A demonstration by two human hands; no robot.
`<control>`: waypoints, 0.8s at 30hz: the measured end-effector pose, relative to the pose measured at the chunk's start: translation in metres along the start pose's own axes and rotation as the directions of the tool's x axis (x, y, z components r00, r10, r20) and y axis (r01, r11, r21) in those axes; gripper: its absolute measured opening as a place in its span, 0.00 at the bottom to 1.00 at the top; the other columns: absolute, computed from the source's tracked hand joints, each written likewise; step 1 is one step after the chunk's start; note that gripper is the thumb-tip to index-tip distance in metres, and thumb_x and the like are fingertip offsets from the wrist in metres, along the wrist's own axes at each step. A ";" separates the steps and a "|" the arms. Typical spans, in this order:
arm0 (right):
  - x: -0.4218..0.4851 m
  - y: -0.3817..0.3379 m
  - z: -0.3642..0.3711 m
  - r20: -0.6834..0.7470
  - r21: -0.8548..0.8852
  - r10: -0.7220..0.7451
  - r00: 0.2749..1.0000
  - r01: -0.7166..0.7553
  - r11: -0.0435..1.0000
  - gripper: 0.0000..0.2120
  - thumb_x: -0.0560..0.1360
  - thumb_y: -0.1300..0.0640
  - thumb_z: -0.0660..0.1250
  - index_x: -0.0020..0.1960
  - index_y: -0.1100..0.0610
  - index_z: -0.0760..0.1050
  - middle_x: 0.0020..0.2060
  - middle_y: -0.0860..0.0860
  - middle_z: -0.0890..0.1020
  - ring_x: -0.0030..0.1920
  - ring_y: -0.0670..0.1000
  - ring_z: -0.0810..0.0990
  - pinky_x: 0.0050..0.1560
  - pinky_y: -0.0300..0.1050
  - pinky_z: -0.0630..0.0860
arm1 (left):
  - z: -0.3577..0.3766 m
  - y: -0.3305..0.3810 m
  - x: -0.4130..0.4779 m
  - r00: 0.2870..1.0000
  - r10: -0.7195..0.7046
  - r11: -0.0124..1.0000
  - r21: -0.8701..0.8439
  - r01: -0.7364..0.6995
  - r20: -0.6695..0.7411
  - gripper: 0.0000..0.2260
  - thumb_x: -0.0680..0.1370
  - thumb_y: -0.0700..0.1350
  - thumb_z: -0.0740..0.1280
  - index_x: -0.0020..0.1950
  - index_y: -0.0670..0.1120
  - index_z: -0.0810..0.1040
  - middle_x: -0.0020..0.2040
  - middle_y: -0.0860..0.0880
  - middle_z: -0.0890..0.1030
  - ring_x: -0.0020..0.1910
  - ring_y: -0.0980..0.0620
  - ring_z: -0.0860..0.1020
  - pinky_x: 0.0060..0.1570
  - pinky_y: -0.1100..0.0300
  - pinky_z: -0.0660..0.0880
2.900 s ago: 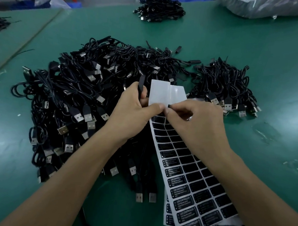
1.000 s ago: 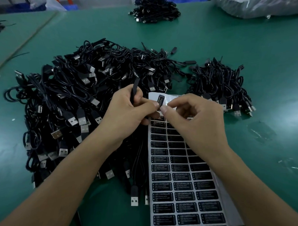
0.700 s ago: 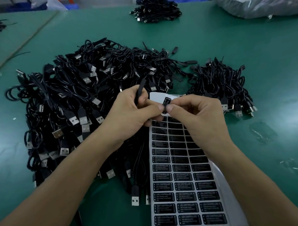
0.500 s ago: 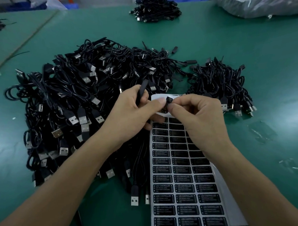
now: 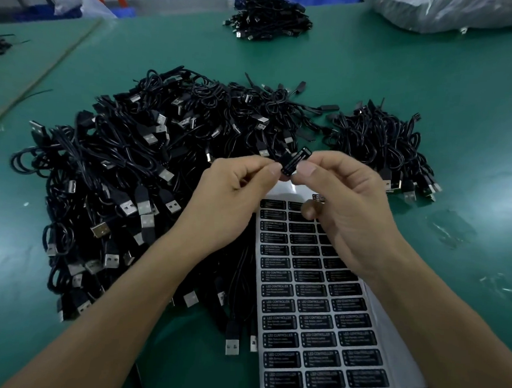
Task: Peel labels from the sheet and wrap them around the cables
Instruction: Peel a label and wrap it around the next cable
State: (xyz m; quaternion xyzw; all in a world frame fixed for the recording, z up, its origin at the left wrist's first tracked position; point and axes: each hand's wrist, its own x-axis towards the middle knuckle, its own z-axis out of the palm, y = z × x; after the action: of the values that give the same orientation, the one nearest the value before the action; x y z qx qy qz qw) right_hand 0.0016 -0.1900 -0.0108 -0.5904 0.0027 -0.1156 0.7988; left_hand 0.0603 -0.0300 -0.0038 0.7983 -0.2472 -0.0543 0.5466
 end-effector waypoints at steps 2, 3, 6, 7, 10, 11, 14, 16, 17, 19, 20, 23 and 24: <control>0.000 0.001 0.000 -0.003 -0.014 -0.002 1.000 0.002 1.000 0.05 0.73 0.58 0.72 0.40 0.50 0.83 0.38 0.47 0.84 0.40 0.45 0.79 0.32 0.37 0.73 | -0.001 0.002 0.000 0.999 0.016 1.000 -0.009 -0.016 0.031 0.09 0.80 0.55 0.65 0.48 0.62 0.85 0.28 0.51 0.72 0.27 0.55 0.69 0.28 0.61 0.68; 0.000 0.002 -0.001 -0.014 -0.034 -0.007 1.000 0.007 0.999 0.05 0.74 0.59 0.73 0.41 0.51 0.83 0.37 0.47 0.85 0.40 0.44 0.80 0.33 0.37 0.73 | 0.000 0.003 0.000 0.999 0.025 1.000 -0.013 -0.024 0.049 0.09 0.81 0.55 0.66 0.46 0.62 0.85 0.29 0.47 0.72 0.28 0.53 0.70 0.28 0.60 0.68; 0.000 0.002 -0.002 -0.028 -0.072 0.001 1.000 -0.003 0.997 0.03 0.74 0.60 0.72 0.43 0.53 0.82 0.36 0.47 0.85 0.39 0.44 0.80 0.37 0.38 0.73 | 0.001 0.004 -0.002 0.996 0.021 1.000 -0.022 -0.019 0.084 0.12 0.80 0.53 0.66 0.43 0.52 0.85 0.32 0.40 0.74 0.30 0.47 0.69 0.29 0.57 0.65; 0.000 0.003 -0.002 -0.030 -0.084 0.001 1.000 -0.004 0.996 0.03 0.75 0.61 0.72 0.43 0.54 0.82 0.36 0.47 0.84 0.39 0.44 0.79 0.37 0.38 0.73 | 0.002 0.003 -0.002 0.997 0.010 1.000 -0.024 -0.008 0.082 0.12 0.80 0.53 0.66 0.43 0.49 0.85 0.31 0.41 0.76 0.30 0.47 0.69 0.29 0.57 0.65; 0.001 0.004 -0.001 -0.050 -0.108 -0.018 0.999 0.013 0.994 0.04 0.76 0.65 0.71 0.44 0.58 0.82 0.33 0.45 0.84 0.35 0.40 0.79 0.38 0.34 0.74 | 0.002 0.001 -0.002 0.997 -0.029 0.999 -0.015 0.030 0.073 0.09 0.80 0.51 0.69 0.45 0.49 0.85 0.31 0.51 0.81 0.30 0.54 0.75 0.29 0.65 0.69; 0.001 0.005 -0.001 -0.067 -0.113 -0.023 0.997 0.015 0.994 0.05 0.76 0.65 0.71 0.44 0.58 0.82 0.33 0.45 0.83 0.34 0.40 0.79 0.39 0.33 0.74 | 0.003 0.001 -0.002 0.997 -0.041 0.999 -0.017 0.042 0.064 0.07 0.79 0.50 0.70 0.45 0.50 0.85 0.32 0.53 0.83 0.30 0.58 0.77 0.30 0.69 0.70; 0.002 0.006 -0.002 -0.137 -0.138 -0.034 0.990 0.015 0.990 0.05 0.75 0.64 0.73 0.42 0.56 0.83 0.33 0.45 0.82 0.33 0.42 0.76 0.40 0.35 0.74 | 0.004 0.000 -0.003 0.998 -0.065 0.997 -0.029 0.065 -0.002 0.05 0.77 0.50 0.73 0.43 0.50 0.83 0.34 0.52 0.85 0.31 0.59 0.81 0.33 0.69 0.73; 0.003 0.006 -0.003 -0.170 -0.158 -0.051 0.984 0.024 0.987 0.05 0.75 0.64 0.73 0.42 0.55 0.83 0.33 0.45 0.82 0.33 0.43 0.75 0.40 0.36 0.74 | 0.004 0.000 -0.003 0.998 -0.063 0.998 -0.006 0.063 -0.030 0.06 0.77 0.50 0.73 0.41 0.51 0.84 0.34 0.52 0.85 0.32 0.58 0.81 0.34 0.67 0.74; 0.003 0.006 -0.003 -0.179 -0.169 -0.061 0.982 0.031 0.985 0.06 0.75 0.64 0.73 0.42 0.55 0.83 0.32 0.45 0.81 0.33 0.43 0.75 0.40 0.36 0.75 | 0.003 0.001 -0.003 0.997 -0.069 0.998 0.002 0.070 -0.025 0.07 0.76 0.51 0.72 0.40 0.51 0.85 0.34 0.53 0.84 0.32 0.58 0.81 0.34 0.67 0.74; 0.003 0.006 -0.003 -0.182 -0.188 -0.079 0.980 0.045 0.981 0.06 0.75 0.63 0.73 0.42 0.54 0.83 0.32 0.45 0.81 0.33 0.43 0.75 0.39 0.36 0.75 | 0.003 0.003 -0.003 0.996 -0.090 0.996 0.017 0.090 0.011 0.08 0.74 0.52 0.68 0.41 0.51 0.86 0.34 0.53 0.84 0.32 0.58 0.80 0.34 0.67 0.74; 0.003 0.006 -0.003 -0.182 -0.197 -0.086 0.980 0.049 0.979 0.07 0.75 0.63 0.73 0.41 0.53 0.83 0.33 0.46 0.82 0.33 0.44 0.75 0.39 0.36 0.75 | 0.003 0.003 -0.003 0.995 -0.096 0.995 0.030 0.095 0.038 0.09 0.74 0.53 0.68 0.41 0.52 0.86 0.34 0.53 0.84 0.33 0.58 0.80 0.34 0.68 0.74; 0.003 0.008 -0.002 -0.171 -0.206 -0.089 0.981 0.053 0.977 0.07 0.75 0.63 0.73 0.42 0.53 0.83 0.33 0.46 0.82 0.34 0.44 0.76 0.40 0.37 0.76 | 0.002 0.003 -0.002 0.989 -0.108 0.994 0.044 0.104 0.098 0.08 0.79 0.48 0.68 0.43 0.52 0.86 0.34 0.54 0.84 0.33 0.60 0.80 0.36 0.69 0.74; 0.003 0.008 -0.003 -0.167 -0.196 -0.082 0.983 0.049 0.979 0.06 0.76 0.63 0.73 0.43 0.54 0.83 0.33 0.47 0.83 0.35 0.45 0.78 0.41 0.37 0.76 | 0.002 0.003 -0.002 0.988 -0.112 0.993 0.031 0.110 0.103 0.08 0.80 0.46 0.68 0.44 0.52 0.86 0.34 0.53 0.84 0.33 0.61 0.79 0.37 0.68 0.74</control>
State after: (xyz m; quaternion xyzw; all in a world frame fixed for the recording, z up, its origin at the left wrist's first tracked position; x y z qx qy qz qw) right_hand 0.0059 -0.1910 -0.0183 -0.6518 0.0640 -0.1923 0.7308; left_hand 0.0569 -0.0312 -0.0021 0.8138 -0.2312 -0.1232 0.5188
